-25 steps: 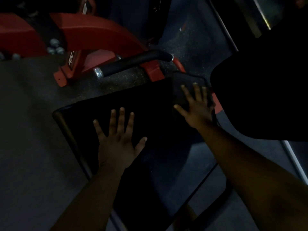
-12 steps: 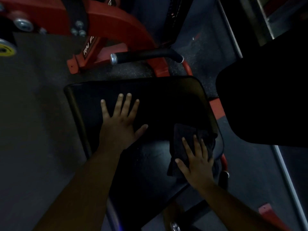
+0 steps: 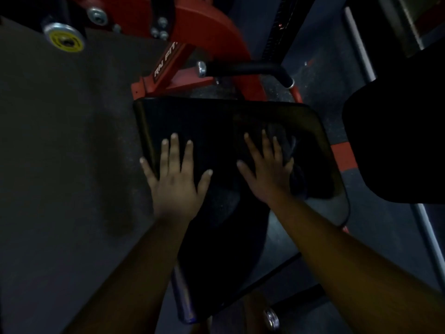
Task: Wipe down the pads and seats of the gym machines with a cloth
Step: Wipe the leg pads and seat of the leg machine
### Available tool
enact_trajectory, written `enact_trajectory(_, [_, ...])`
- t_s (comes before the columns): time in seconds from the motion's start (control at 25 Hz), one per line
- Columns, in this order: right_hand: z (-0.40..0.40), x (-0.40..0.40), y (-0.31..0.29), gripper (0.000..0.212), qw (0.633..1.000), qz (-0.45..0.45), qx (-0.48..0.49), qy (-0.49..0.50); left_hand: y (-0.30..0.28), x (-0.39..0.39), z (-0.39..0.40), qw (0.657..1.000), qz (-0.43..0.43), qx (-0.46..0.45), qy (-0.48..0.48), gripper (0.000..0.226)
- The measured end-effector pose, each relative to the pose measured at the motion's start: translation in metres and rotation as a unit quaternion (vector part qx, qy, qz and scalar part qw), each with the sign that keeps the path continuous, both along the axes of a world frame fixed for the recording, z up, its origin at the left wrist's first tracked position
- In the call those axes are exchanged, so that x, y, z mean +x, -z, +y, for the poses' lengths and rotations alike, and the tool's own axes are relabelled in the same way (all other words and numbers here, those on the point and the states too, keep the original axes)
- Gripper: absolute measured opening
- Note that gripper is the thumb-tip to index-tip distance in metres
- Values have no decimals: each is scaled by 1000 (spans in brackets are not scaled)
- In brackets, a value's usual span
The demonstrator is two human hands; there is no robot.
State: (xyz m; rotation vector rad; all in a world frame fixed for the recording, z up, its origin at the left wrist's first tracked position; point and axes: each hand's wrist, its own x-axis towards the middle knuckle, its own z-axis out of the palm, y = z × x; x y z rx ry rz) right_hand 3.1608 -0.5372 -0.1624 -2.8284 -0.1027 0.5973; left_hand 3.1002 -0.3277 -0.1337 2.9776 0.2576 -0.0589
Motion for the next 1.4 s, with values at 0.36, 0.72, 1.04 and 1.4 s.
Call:
enact_trajectory(0.36, [-3, 49, 10, 83, 986, 5, -31, 166, 7, -47, -16, 994, 32, -26, -100, 89])
enact_trajectory(0.72, [121, 112, -13, 69, 950, -85, 23, -299, 5, -49, -15, 993, 31, -41, -104, 90])
enact_trajectory(1.04, [-22, 0, -6, 76, 991, 1, -61, -121, 9, -47, -13, 993, 22, -47, -104, 91])
enact_trajectory(1.4, [24, 29, -3, 78, 985, -32, -14, -171, 6, -50, -11, 991, 45, -59, -107, 93])
